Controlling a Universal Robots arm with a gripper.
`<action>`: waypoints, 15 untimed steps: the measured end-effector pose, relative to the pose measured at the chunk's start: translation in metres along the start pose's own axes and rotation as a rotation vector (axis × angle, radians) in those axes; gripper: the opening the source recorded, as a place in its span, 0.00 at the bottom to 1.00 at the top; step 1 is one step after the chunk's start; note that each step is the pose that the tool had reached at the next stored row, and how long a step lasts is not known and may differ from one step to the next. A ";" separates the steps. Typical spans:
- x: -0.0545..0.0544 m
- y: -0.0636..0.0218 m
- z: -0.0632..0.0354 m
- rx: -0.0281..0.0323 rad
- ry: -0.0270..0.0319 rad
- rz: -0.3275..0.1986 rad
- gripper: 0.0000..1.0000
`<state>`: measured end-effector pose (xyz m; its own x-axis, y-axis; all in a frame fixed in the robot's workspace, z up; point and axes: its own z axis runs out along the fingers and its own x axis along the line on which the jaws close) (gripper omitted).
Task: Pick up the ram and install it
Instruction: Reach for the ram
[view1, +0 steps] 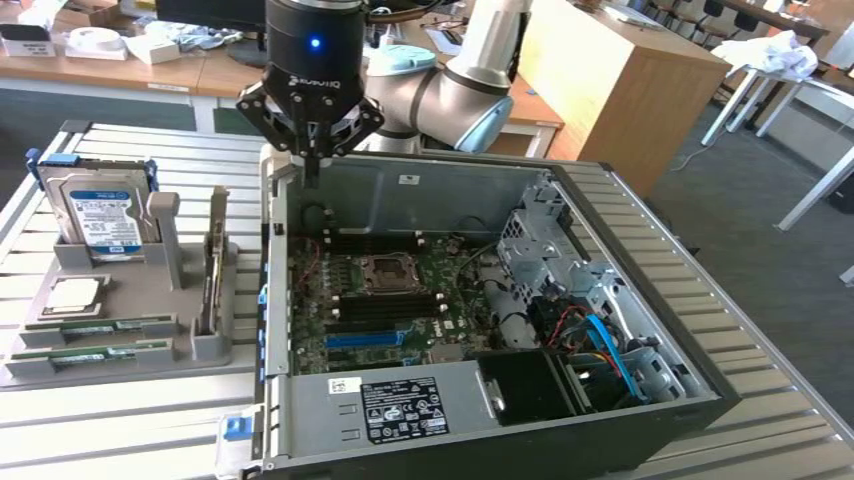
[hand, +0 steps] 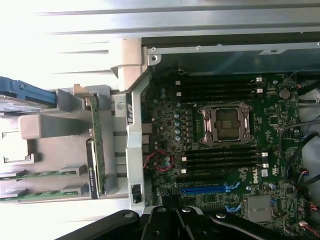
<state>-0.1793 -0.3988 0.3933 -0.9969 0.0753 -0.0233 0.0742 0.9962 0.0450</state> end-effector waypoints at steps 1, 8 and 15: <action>0.001 -0.0001 0.0000 -0.0001 0.0000 0.000 0.10; 0.008 -0.0007 -0.0002 0.0000 0.0004 0.000 0.10; 0.015 -0.0011 -0.0004 0.0001 0.0013 0.000 0.10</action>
<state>-0.1940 -0.3989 0.3933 -0.9969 0.0753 -0.0220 0.0742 0.9962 0.0449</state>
